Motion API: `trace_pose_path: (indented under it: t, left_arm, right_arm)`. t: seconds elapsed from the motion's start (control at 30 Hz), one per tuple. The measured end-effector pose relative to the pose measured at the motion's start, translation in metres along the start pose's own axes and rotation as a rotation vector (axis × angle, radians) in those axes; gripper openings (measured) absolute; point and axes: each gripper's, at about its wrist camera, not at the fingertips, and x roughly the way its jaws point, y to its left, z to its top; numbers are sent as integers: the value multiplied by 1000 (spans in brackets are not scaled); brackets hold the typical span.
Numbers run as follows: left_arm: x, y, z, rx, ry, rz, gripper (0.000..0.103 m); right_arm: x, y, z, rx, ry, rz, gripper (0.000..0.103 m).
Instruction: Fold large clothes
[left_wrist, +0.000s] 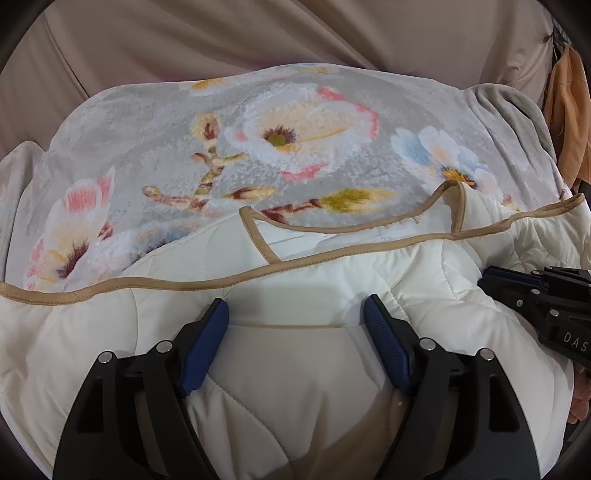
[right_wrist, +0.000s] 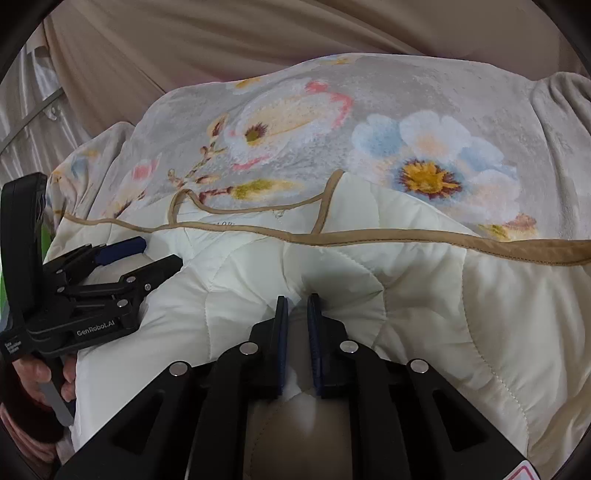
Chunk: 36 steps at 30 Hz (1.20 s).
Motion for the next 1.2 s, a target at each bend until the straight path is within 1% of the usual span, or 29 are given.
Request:
trace_pose_path:
  t: [0.1,0.13,0.17,0.2,0.23,0.3,0.33,0.4,0.5,0.57,0.63,0.8,0.87,1.07,1.13,1.17,1.2]
  left_arm:
    - [-5,-1,1,0,-6,16,73]
    - [-13,-1,1,-3,-16,38,73]
    - [-22,-1,2,-5,-35,55,73]
    - [-31,-2,3,-4,-59,60,73]
    - [-41,-3,5,1,-80,64,73]
    - [-50,-6,9,1,-92,69,73]
    - [-51,-8,13,1,-91,62,73]
    - [-44,-12,18,8,-83,81,73]
    - [-26,-14,21,9,-48,96,73]
    - [-12,-10,20,-12,-13,84,73]
    - [-3,-8,19,-26,4,77,73]
    - [6,-13,18,-10,9,96,75]
    - [7,-13,17,-14,11,89,76]
    - [9,-11,18,-19,12,82,77]
    - [6,-7,18,-32,3,58,77]
    - [-2,-1,18,-57,-12,31,77]
    - [-17,10,17,-99,-45,4,77]
  right_arm:
    - [-3,1,2,5,0,-14,11]
    - [-8,3,3,13,-6,-31,11]
    - [-14,5,5,21,-14,-45,13]
    - [-22,10,7,26,-26,-44,19]
    - [-26,14,8,23,-35,-39,19]
    - [-31,26,13,1,-47,-42,19]
    - [-29,31,16,-10,-45,-50,19]
    - [-18,35,21,-11,-28,-65,19]
    - [2,29,24,20,7,-71,19]
    - [10,21,23,50,22,-48,17]
    - [14,16,24,69,30,-26,15]
    - [23,19,25,48,30,-35,15]
    - [23,21,24,37,20,-44,15]
    - [24,17,24,50,8,-26,15]
    - [21,14,24,66,-4,-2,15]
    - [16,11,24,79,-16,19,16]
    - [3,7,23,104,-51,30,16]
